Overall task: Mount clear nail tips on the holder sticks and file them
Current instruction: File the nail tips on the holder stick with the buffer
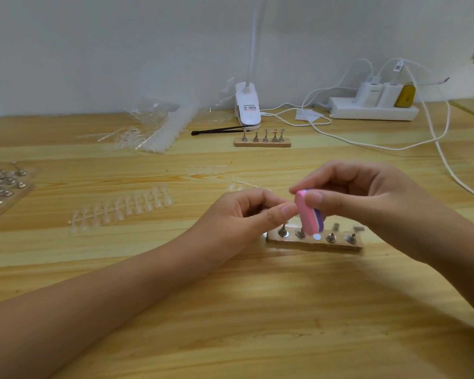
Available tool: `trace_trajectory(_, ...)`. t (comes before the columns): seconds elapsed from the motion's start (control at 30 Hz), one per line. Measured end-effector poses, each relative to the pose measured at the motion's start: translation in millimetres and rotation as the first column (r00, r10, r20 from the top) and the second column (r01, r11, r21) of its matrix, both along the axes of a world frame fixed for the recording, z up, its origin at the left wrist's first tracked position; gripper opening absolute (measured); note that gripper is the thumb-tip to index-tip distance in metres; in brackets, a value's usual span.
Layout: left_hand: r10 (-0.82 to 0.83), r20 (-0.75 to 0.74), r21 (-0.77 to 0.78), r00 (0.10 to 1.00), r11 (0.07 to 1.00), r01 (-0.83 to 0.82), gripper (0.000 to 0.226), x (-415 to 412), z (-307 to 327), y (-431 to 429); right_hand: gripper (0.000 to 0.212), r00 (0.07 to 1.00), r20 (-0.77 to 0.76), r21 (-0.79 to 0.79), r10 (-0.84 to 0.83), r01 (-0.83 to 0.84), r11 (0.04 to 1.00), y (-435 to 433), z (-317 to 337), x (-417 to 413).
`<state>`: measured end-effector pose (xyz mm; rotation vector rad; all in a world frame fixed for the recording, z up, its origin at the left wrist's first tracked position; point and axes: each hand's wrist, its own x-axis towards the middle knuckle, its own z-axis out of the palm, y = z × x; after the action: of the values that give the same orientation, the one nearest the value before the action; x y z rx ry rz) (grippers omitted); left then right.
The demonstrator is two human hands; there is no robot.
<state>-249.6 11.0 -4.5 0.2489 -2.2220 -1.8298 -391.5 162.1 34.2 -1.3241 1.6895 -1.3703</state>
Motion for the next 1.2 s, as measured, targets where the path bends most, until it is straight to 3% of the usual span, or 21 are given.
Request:
trace_trajectory(0.1, -0.007, -0.009, 0.016, 1.0, 1.0, 0.007, 0.027, 0, -1, -1, 0.023, 0.997, 0.036, -0.052, -0.066, 0.068, 0.996, -2, -3, 0)
trace_trajectory(0.23, 0.027, -0.013, 0.104, 1.0, 0.994, -0.026, 0.017, -3, -2, -3, 0.021, 0.999, 0.032, 0.034, 0.032, -0.033, 0.999, -1, -4, 1)
trace_trajectory(0.47, 0.075, -0.023, 0.186, 0.997, 0.98, -0.069, 0.022, -5, -6, -7, 0.032, 0.978, 0.136, -0.148, -0.156, 0.176, 0.973, -5, -9, 7)
trace_trajectory(0.63, 0.049, -0.033, 0.184, 0.998, 0.982, -0.043, 0.021, -6, -6, -8, 0.021, 0.99, 0.096, -0.151, -0.108, 0.122, 0.981, -7, -15, 12)
trace_trajectory(0.8, 0.023, -0.034, 0.179, 0.999, 0.984, -0.017, 0.02, -5, -6, -9, 0.022, 0.953, 0.17, -0.312, -0.252, 0.295, 0.903, -2, -7, -17)
trace_trajectory(0.87, -0.013, -0.03, 0.151, 0.999, 0.988, 0.018, 0.02, -5, -5, -8, 0.016, 0.925, 0.02, -0.314, -0.379, 0.366, 0.876, 2, -5, -33)
trace_trajectory(0.9, -0.026, -0.025, 0.14, 0.999, 0.99, 0.029, 0.019, -4, -5, -8, 0.013, 0.885, -0.148, -0.299, -0.442, 0.386, 0.873, 3, -6, -41)
trace_trajectory(0.97, -0.038, -0.024, 0.117, 0.999, 0.992, 0.041, 0.016, -4, -4, -7, 0.013, 0.694, -0.544, -0.256, -0.472, 0.398, 0.881, 4, -10, -54)
trace_trajectory(1.03, -0.029, -0.027, 0.096, 0.999, 0.995, 0.031, 0.013, -3, -4, -6, 0.015, 0.514, -0.775, -0.172, -0.366, 0.386, 0.906, 3, -17, -61)
trace_trajectory(1.13, -0.014, -0.021, 0.089, 1.0, 0.996, 0.016, 0.016, -3, -5, -5, 0.017, 0.51, -0.837, 0.008, -0.197, 0.372, 0.928, 2, -24, -60)
trace_trajectory(1.2, -0.014, -0.013, 0.085, 1.0, 0.996, 0.015, 0.016, -3, -5, -6, 0.022, 0.548, -0.814, 0.009, -0.193, 0.344, 0.939, 2, -23, -55)
